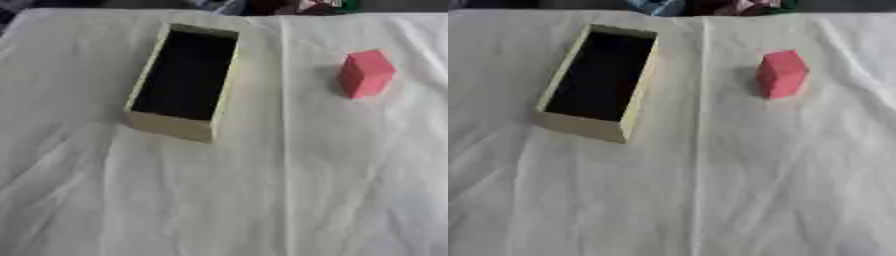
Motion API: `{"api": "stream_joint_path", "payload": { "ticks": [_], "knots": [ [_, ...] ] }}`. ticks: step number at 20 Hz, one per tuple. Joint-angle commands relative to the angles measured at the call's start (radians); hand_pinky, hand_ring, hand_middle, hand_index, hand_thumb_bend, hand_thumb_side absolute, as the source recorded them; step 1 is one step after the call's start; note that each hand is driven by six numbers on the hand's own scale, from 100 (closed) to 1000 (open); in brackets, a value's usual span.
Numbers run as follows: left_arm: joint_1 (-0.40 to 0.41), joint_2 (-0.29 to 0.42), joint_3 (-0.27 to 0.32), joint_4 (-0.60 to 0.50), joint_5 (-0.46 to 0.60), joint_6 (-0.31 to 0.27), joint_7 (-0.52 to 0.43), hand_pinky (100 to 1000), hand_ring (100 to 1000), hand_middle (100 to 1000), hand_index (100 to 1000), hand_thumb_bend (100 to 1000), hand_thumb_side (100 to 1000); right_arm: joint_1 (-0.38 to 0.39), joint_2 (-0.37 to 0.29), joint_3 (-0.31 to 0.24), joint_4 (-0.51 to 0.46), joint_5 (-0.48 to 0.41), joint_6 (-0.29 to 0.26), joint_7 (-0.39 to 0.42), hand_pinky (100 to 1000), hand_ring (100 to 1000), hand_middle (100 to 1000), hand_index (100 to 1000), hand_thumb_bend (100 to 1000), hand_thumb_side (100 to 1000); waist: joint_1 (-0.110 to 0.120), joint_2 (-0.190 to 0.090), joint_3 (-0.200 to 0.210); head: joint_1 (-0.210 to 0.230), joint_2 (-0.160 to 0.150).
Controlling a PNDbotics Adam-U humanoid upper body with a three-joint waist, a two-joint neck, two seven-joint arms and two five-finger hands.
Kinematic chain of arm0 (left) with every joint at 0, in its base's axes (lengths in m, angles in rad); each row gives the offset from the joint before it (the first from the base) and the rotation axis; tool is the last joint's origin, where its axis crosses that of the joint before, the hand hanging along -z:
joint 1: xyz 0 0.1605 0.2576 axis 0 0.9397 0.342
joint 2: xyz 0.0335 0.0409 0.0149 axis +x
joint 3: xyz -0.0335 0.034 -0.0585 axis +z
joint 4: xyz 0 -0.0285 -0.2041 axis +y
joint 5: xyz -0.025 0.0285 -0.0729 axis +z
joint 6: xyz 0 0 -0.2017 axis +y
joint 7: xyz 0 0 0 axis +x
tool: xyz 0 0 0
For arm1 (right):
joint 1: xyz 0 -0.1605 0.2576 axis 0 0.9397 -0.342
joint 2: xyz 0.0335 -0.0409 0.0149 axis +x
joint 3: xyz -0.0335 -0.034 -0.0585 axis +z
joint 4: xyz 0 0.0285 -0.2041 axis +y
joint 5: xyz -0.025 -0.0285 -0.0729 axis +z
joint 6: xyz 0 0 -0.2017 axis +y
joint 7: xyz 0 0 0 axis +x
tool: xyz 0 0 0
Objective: Pick up objects on the table and place them in the box.
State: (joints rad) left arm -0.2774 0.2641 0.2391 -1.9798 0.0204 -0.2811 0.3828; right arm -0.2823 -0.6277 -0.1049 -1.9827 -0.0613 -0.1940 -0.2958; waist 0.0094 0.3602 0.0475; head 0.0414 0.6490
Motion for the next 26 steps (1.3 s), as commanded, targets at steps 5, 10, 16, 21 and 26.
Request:
{"api": "stream_joint_path", "payload": {
  "ticks": [5, 10, 16, 21, 26],
  "knots": [
    [-0.007, 0.018, 0.009, -0.020, -0.003, 0.002, 0.002, 566, 542, 543, 689, 100, 138, -0.009, -0.021, -0.016, -0.017, 0.006, -0.002, 0.003, 796, 700, 754, 824, 100, 393, -0.017, -0.009, 0.000, 0.002, -0.001],
    [-0.004, 0.021, 0.010, -0.020, -0.005, 0.003, 0.004, 566, 541, 543, 689, 100, 138, -0.024, -0.066, -0.034, -0.017, 0.032, 0.007, 0.020, 799, 711, 765, 834, 100, 395, -0.016, -0.008, -0.005, -0.002, -0.001],
    [0.000, 0.026, 0.007, -0.020, -0.006, 0.005, 0.000, 565, 541, 543, 689, 100, 137, -0.124, -0.288, -0.033, -0.017, 0.172, 0.117, 0.151, 811, 753, 802, 849, 100, 413, -0.023, -0.014, 0.003, -0.012, 0.001],
    [0.001, 0.028, 0.000, -0.020, -0.002, 0.008, -0.007, 565, 541, 543, 689, 100, 139, -0.264, -0.421, 0.036, 0.062, 0.355, 0.164, 0.464, 842, 815, 862, 889, 100, 449, -0.030, -0.019, 0.018, -0.025, 0.004],
    [0.004, 0.033, -0.004, -0.020, 0.001, 0.010, -0.013, 565, 541, 542, 689, 100, 141, -0.416, -0.445, 0.113, 0.230, 0.465, 0.078, 0.809, 862, 864, 901, 920, 100, 311, -0.035, -0.024, 0.030, -0.031, 0.007]
  ]
}}
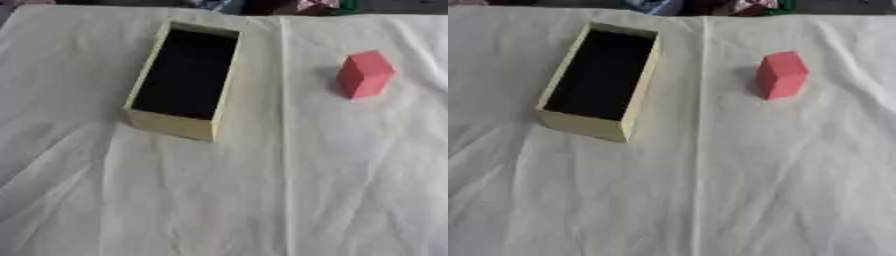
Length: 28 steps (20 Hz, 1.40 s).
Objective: Pick up objects on the table and place them in the box.
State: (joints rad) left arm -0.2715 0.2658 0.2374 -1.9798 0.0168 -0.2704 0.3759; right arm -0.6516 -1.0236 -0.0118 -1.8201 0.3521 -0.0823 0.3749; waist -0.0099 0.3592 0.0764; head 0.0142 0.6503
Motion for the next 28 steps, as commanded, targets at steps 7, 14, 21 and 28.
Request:
{"api": "stream_joint_path", "payload": {
  "ticks": [7, 14, 21, 28],
  "knots": [
    [0.002, 0.033, -0.006, -0.020, 0.008, 0.002, -0.013, 564, 541, 542, 689, 100, 143, -0.218, -0.010, 0.097, 0.259, 0.145, -0.120, 0.359, 867, 882, 922, 936, 193, 273, -0.019, -0.028, 0.006, -0.013, 0.005],
    [0.004, 0.032, -0.009, -0.020, 0.011, 0.004, -0.018, 564, 541, 542, 689, 100, 144, -0.316, 0.046, 0.152, 0.381, 0.193, -0.171, 0.400, 862, 873, 937, 987, 238, 311, -0.015, -0.030, 0.004, -0.033, 0.003],
    [0.004, 0.029, -0.014, -0.020, 0.016, 0.006, -0.024, 563, 541, 542, 689, 100, 147, -0.378, 0.104, 0.206, 0.465, 0.250, -0.215, 0.444, 857, 842, 967, 983, 348, 336, -0.010, -0.031, 0.007, -0.056, -0.002],
    [0.002, 0.026, -0.019, -0.020, 0.021, 0.008, -0.031, 563, 541, 542, 689, 100, 149, -0.440, 0.176, 0.249, 0.565, 0.306, -0.262, 0.482, 859, 846, 972, 999, 383, 328, -0.006, -0.032, 0.012, -0.069, -0.003]
  ]
}}
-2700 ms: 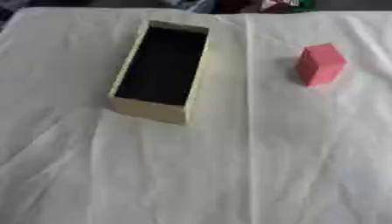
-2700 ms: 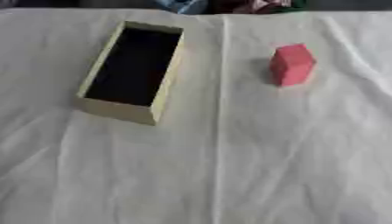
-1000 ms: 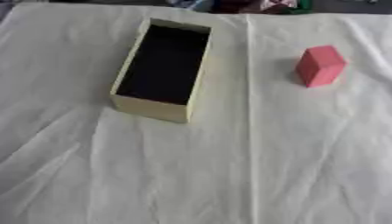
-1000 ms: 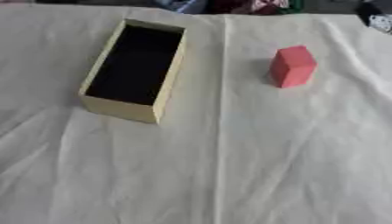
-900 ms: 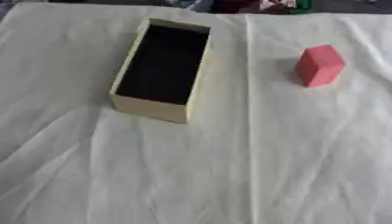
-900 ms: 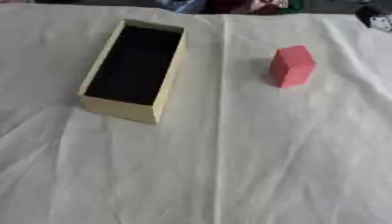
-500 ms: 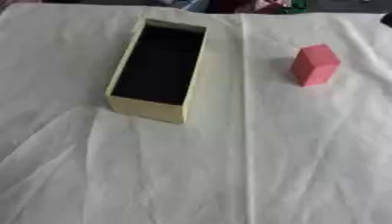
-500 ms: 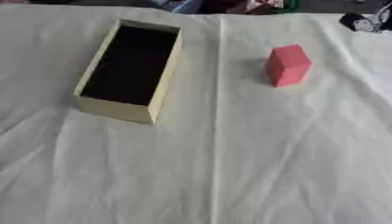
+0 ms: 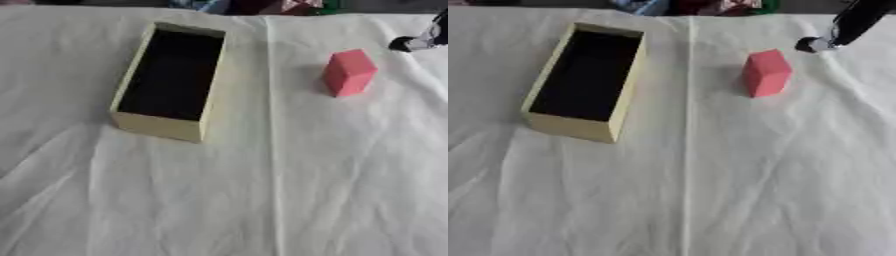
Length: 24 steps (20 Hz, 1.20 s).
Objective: Pick up objects on the table and place them in the box.
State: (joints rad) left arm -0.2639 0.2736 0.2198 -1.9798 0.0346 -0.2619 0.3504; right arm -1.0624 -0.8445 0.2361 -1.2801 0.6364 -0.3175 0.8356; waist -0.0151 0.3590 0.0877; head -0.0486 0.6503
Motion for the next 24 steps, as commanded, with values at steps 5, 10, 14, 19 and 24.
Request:
{"api": "stream_joint_path", "payload": {
  "ticks": [5, 10, 14, 19, 24],
  "knots": [
    [-0.008, 0.016, -0.004, -0.020, 0.006, 0.000, -0.009, 563, 542, 542, 689, 100, 150, -0.054, 0.036, 0.009, 0.083, 0.043, -0.049, 0.041, 862, 851, 971, 1000, 414, 300, -0.001, -0.031, 0.006, -0.013, -0.005],
    [-0.008, 0.014, -0.006, -0.020, 0.008, 0.001, -0.012, 562, 541, 541, 689, 100, 151, -0.075, 0.070, 0.008, 0.152, 0.062, -0.068, 0.068, 869, 857, 971, 1000, 453, 222, 0.001, -0.028, 0.012, -0.018, -0.005],
    [-0.006, 0.013, -0.006, -0.020, 0.008, 0.002, -0.015, 562, 541, 540, 689, 100, 154, -0.081, 0.085, 0.013, 0.202, 0.082, -0.087, 0.071, 874, 861, 974, 1000, 462, 170, 0.002, -0.024, 0.015, -0.021, -0.006],
    [-0.006, 0.012, -0.007, -0.020, 0.008, 0.004, -0.018, 561, 541, 540, 688, 100, 157, -0.083, 0.092, 0.020, 0.219, 0.082, -0.108, 0.071, 878, 863, 979, 1000, 445, 128, 0.004, -0.018, 0.013, -0.024, -0.007],
    [-0.004, 0.009, -0.006, -0.020, 0.007, 0.006, -0.020, 560, 541, 539, 688, 100, 161, -0.068, 0.084, 0.031, 0.219, 0.078, -0.117, 0.071, 882, 873, 997, 1000, 436, 103, 0.005, -0.008, 0.013, -0.024, -0.011]
  ]
}}
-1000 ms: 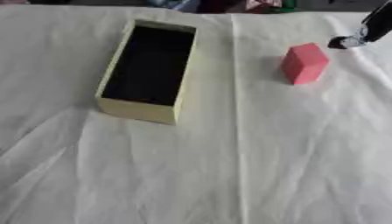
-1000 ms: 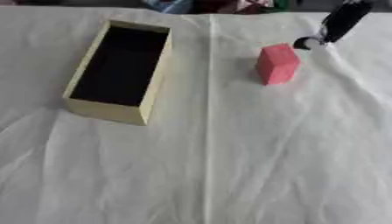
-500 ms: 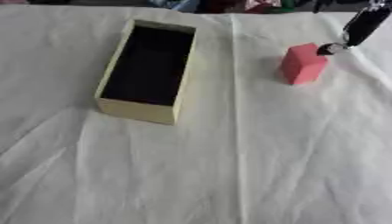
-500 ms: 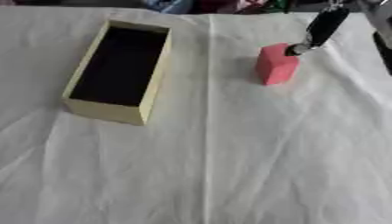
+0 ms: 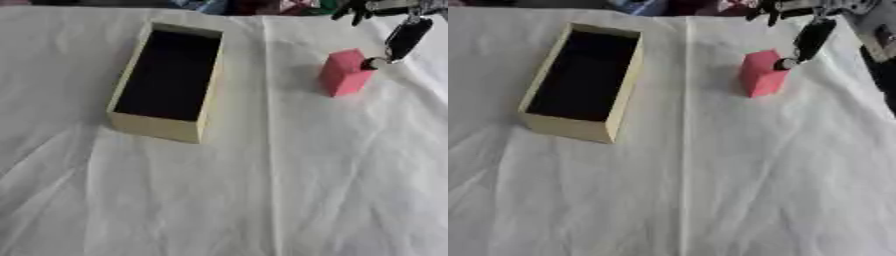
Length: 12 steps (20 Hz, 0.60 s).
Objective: Pick up objects on the table and place them in the box.
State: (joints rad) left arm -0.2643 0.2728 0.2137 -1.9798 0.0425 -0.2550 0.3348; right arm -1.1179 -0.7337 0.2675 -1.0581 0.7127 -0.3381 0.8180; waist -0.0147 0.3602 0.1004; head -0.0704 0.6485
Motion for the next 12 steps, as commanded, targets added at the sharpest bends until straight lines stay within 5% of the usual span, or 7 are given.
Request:
{"api": "stream_joint_path", "payload": {
  "ticks": [1, 12],
  "knots": [
    [-0.004, 0.009, 0.000, -0.020, -0.001, -0.001, -0.005, 560, 541, 539, 688, 100, 161, -0.009, -0.028, 0.002, -0.005, 0.000, -0.097, 0.089, 882, 873, 998, 1000, 435, 100, 0.005, -0.008, 0.000, -0.002, -0.009],
    [-0.005, 0.003, 0.000, -0.020, -0.001, 0.001, -0.008, 560, 541, 539, 687, 100, 166, 0.012, -0.022, 0.022, 0.008, 0.033, -0.105, 0.089, 877, 870, 972, 1000, 462, 136, 0.010, 0.007, 0.003, -0.007, -0.015]
  ]
}}
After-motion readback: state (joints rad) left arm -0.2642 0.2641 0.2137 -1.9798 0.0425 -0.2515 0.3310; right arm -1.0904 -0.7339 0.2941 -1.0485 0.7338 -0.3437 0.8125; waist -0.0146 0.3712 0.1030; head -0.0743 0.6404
